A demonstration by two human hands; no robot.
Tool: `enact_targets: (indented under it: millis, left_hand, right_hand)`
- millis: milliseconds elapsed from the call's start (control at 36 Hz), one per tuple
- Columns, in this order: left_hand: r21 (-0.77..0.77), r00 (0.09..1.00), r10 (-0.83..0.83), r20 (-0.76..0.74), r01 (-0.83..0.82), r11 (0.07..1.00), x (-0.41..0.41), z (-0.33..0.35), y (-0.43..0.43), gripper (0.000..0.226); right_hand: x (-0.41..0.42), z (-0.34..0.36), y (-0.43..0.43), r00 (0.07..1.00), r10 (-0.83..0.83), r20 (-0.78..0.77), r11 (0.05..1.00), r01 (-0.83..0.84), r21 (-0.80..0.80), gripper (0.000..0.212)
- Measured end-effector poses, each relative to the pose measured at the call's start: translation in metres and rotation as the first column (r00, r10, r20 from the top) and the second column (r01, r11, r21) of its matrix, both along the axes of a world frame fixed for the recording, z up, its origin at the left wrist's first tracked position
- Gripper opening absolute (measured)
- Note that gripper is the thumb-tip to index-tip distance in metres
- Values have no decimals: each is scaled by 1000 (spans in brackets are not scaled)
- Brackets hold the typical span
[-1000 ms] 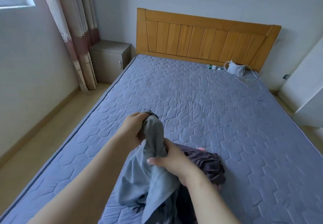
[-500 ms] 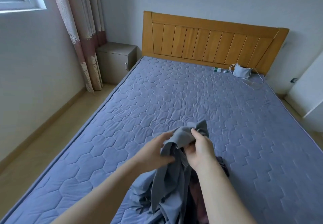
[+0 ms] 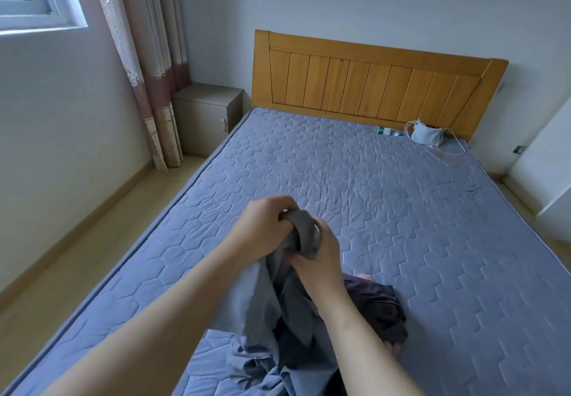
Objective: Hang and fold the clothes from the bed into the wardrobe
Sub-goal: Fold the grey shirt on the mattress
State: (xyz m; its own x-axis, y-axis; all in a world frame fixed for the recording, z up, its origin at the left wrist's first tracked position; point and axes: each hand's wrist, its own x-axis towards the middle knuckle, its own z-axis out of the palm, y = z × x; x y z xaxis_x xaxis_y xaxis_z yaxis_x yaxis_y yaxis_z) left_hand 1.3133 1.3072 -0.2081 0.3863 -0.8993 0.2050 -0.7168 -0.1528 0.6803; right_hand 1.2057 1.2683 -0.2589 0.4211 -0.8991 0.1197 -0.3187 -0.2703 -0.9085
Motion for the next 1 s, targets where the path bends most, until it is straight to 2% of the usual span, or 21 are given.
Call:
enact_targets:
  millis: [28,83,167,278,333,444,528,583,778,1000]
  left_hand:
    - [12,1000,-20,0,20,1000,1,1,0,22]
    - [45,999,-41,-2,41,998,7,1,0,13]
    - [182,989,-66,131,42,982,22,-2,-1,12]
    - [307,934,-6,356,-111,945,49,-11,-6,15]
    - [302,920,56,388,-184,935,61,-11,-7,16]
    - [214,942,227,247,-281,936,82,2,-8,8]
    - [55,947,306,95,-312,949,94,27,-14,12]
    - [-50,936,347,51,-345,937,99,52,-17,13]
    - [-330,902,405,148,-341,880,120,161,-25,14]
    - [-513,841,478,253,-302,803,130,279,-8,16]
  right_hand:
    - [-2,2,-1,1000,-18,1,999,18,26,19]
    - [-10,-1,-6,995,-101,-18,992,102,74,24]
    - [-19,3,-17,978,-206,-36,974,208,91,28]
    - [-17,15,-28,963,-271,-4,959,271,79,28]
    - [-16,24,-31,956,-292,18,955,290,70,28]
    - [-12,40,-40,954,-299,31,954,298,37,28]
    - [-6,60,-48,957,-283,62,959,284,-20,25]
    - [-3,78,-56,956,-281,86,956,287,-67,21]
    - [20,174,-76,933,-266,241,914,324,-243,18]
    - [38,289,-74,905,-205,372,847,355,-396,21]
